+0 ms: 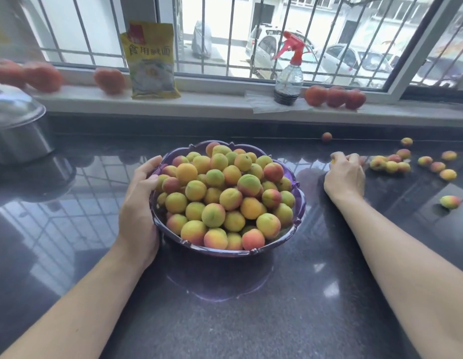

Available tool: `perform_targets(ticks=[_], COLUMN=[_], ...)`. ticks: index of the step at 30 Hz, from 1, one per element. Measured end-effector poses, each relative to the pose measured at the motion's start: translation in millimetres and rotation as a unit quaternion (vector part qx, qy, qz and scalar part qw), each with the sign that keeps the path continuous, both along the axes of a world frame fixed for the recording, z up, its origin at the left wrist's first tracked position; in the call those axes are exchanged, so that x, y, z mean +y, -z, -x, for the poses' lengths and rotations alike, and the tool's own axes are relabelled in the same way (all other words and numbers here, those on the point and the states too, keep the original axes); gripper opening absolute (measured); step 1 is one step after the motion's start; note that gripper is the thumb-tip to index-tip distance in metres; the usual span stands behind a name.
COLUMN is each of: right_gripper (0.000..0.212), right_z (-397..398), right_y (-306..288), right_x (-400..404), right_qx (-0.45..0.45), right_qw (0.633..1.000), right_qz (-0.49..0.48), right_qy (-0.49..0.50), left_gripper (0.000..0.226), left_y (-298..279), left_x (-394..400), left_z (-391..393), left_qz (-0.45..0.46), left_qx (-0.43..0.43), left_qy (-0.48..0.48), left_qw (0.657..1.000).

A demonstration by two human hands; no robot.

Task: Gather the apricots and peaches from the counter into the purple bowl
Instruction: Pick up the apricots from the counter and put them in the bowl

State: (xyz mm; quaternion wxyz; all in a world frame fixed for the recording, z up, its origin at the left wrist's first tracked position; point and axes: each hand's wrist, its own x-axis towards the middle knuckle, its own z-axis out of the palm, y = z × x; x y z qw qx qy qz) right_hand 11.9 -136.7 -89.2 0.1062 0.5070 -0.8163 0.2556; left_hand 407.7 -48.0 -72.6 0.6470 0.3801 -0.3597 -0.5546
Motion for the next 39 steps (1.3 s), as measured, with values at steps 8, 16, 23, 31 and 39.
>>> perform_targets(ticks=[8,16,23,31,39], right_gripper=[0.032,0.034,0.017,0.011,0.011], right_z=[-8.6,-86.3,-129.1,-133.7,-125.1], right_y=[-8.6,-115.2,-96.6,-91.0,-93.9], right_x=[14.1,79.1,98.1,103.3,100.5], right_qx=[-0.103,-0.328,-0.246,-0.143,-0.177], right_qw=[0.988,0.877,0.895,0.921,0.908], right_qz=[0.102,0.108,0.019,0.013,-0.012], right_qy=[-0.042,-0.335,-0.371,-0.361,-0.38], left_gripper=[0.043,0.039,0.039,0.046,0.037], left_y=[-0.6,7.3,6.2,5.4,7.7], left_x=[-0.3,-4.0,-4.0,-5.4,-5.1], left_z=[-2.2,-4.0,-3.6,-4.0,-3.3], left_qz=[0.002,0.001,0.003,0.004,-0.001], left_qx=[-0.002,-0.009,-0.017,-0.023,-0.011], left_qy=[0.003,0.0,-0.004,-0.006,-0.007], left_qw=[1.0,1.0,1.0,1.0,1.0])
